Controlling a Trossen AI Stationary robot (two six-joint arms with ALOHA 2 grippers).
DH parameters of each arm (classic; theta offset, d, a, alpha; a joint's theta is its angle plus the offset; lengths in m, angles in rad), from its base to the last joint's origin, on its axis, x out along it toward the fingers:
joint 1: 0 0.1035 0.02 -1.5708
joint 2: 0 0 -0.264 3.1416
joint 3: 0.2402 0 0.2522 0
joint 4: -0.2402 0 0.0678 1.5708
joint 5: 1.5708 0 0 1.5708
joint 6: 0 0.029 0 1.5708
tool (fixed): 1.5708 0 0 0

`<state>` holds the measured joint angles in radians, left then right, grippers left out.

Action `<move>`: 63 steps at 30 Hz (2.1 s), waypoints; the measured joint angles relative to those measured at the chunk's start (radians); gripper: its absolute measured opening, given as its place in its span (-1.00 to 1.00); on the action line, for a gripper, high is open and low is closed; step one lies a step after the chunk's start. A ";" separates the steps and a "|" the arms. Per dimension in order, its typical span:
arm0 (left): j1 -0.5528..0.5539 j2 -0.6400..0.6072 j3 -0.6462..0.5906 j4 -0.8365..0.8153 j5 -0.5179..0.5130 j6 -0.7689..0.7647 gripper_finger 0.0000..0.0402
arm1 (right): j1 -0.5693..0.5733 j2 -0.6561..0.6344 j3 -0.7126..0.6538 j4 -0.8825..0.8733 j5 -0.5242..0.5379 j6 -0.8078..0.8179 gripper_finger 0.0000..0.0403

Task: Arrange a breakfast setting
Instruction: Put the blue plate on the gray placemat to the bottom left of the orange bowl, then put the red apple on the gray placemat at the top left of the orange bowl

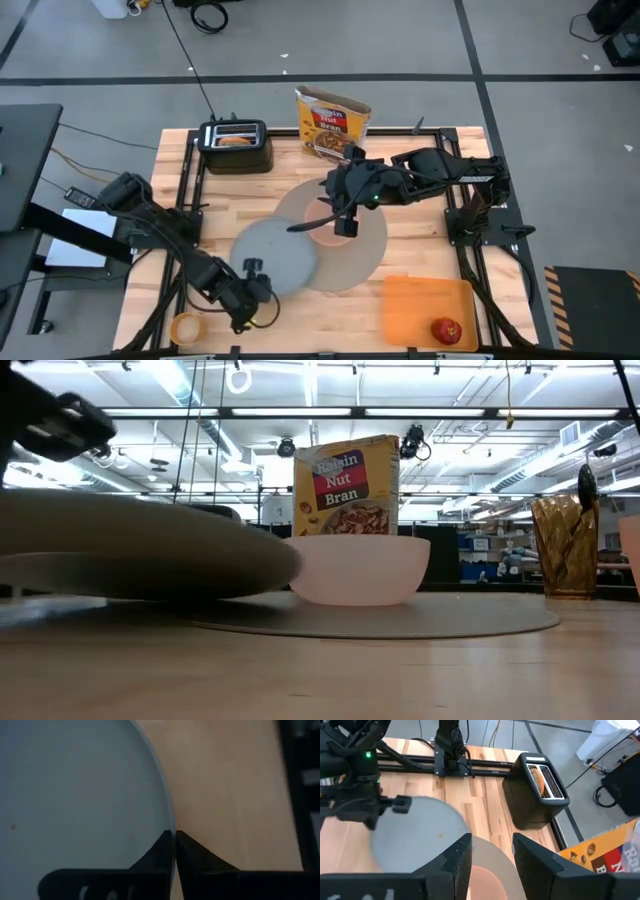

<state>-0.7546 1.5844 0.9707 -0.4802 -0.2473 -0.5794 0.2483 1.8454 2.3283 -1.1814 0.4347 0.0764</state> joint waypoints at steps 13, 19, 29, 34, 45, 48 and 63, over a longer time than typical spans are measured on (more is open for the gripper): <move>-0.007 0.053 0.000 0.052 0.120 -0.032 -0.90 | -0.004 -0.002 -0.047 -0.010 -0.065 0.056 -0.26; -0.007 0.053 0.000 0.157 0.122 0.004 -0.90 | 0.051 0.000 -0.202 -0.060 -0.156 0.177 -0.26; -0.008 0.052 0.000 0.174 0.123 0.015 -0.90 | 0.236 0.002 -0.513 -0.028 -0.283 0.559 -0.26; -0.009 0.052 0.000 0.169 0.122 0.019 -0.90 | 0.315 0.001 -0.572 0.078 -0.281 0.635 -0.26; -0.009 0.052 0.000 0.160 0.182 -0.051 -0.62 | 0.335 -0.001 -0.563 0.191 -0.186 0.615 -0.26; -0.009 0.051 0.000 0.159 0.216 -0.104 -0.55 | 0.325 -0.009 -0.563 0.191 -0.194 0.578 -0.26; -0.021 -0.198 0.000 0.263 0.001 -0.383 -0.60 | 0.379 -0.158 -0.563 -0.009 -0.255 0.864 -0.26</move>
<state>-0.7756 1.3860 0.9710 -0.2168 -0.2463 -0.9624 0.6274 1.6871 1.7653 -1.1909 0.1797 0.9401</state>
